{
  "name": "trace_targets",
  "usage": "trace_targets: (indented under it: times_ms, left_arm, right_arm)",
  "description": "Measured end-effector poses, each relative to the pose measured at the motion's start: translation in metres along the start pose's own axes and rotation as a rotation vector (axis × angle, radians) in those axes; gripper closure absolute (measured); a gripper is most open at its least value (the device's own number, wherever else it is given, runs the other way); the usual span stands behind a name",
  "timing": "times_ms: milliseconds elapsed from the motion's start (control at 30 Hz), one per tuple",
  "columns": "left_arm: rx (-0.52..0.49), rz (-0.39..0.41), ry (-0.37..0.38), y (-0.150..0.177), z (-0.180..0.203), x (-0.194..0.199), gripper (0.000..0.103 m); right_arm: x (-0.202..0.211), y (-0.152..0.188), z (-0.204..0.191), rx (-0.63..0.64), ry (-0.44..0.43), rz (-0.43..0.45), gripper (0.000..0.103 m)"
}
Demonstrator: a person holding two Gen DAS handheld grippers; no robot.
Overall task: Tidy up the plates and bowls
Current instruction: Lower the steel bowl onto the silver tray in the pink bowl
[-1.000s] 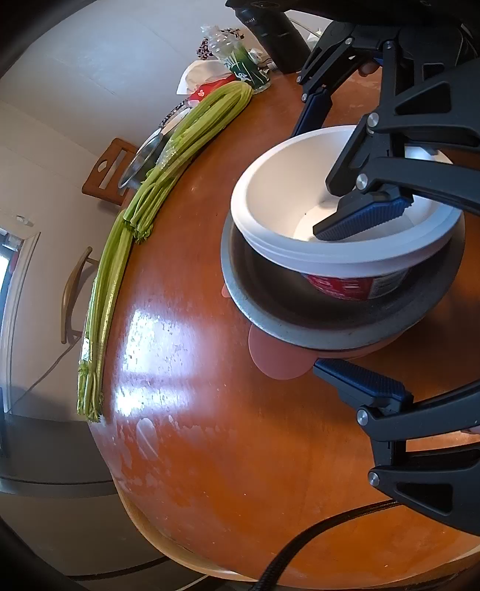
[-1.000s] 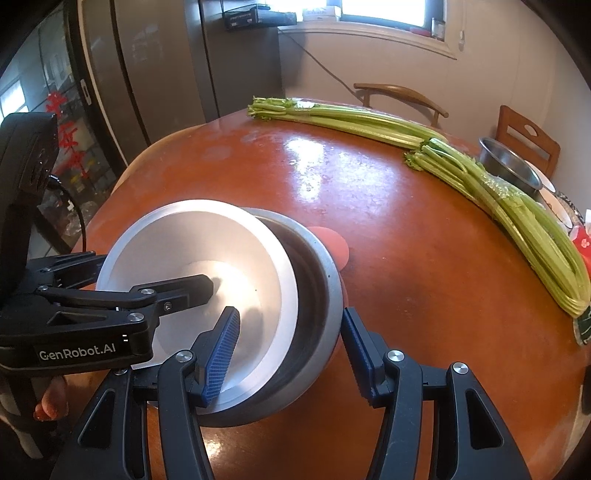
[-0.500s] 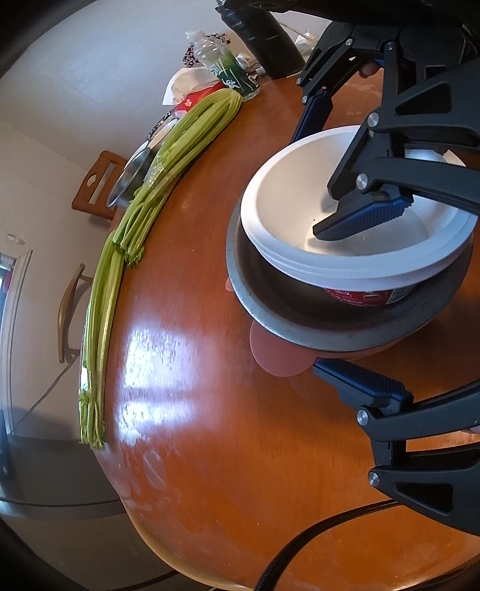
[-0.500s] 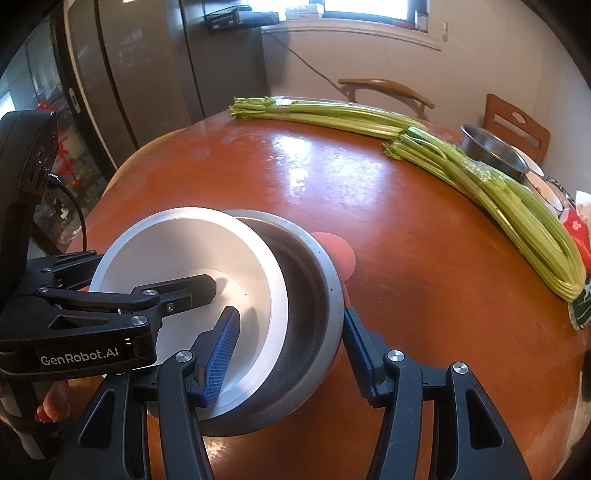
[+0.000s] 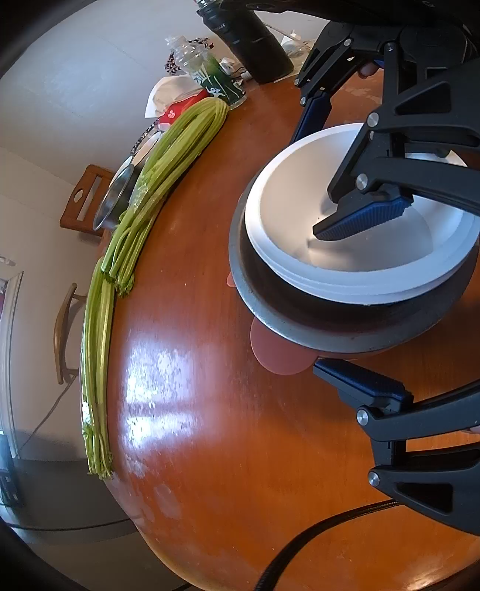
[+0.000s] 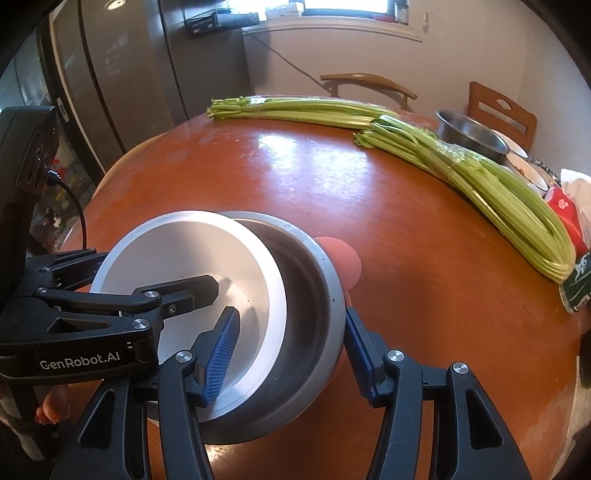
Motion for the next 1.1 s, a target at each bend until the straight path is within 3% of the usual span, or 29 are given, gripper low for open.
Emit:
trace_targets:
  times_ms: [500, 1100]
  left_arm:
    - [-0.038, -0.012, -0.017, -0.004, 0.024, -0.006, 0.037]
    - [-0.044, -0.006, -0.015, -0.002, 0.028, -0.005, 0.037]
  right_arm:
    - [0.007, 0.013, 0.020, -0.034, 0.008, 0.002, 0.044]
    - [0.013, 0.016, 0.021, -0.035, 0.021, 0.016, 0.044]
Point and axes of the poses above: each gripper's, at about its wrist camera, not at the fingertips, and x roughly against the way its jaws point, z to its right, y to its underside, the point moved 6 cm from there along -x, roughly the way its jaws point, and after that the axes turned 14 degrees about -z, right-handed, at the moved point
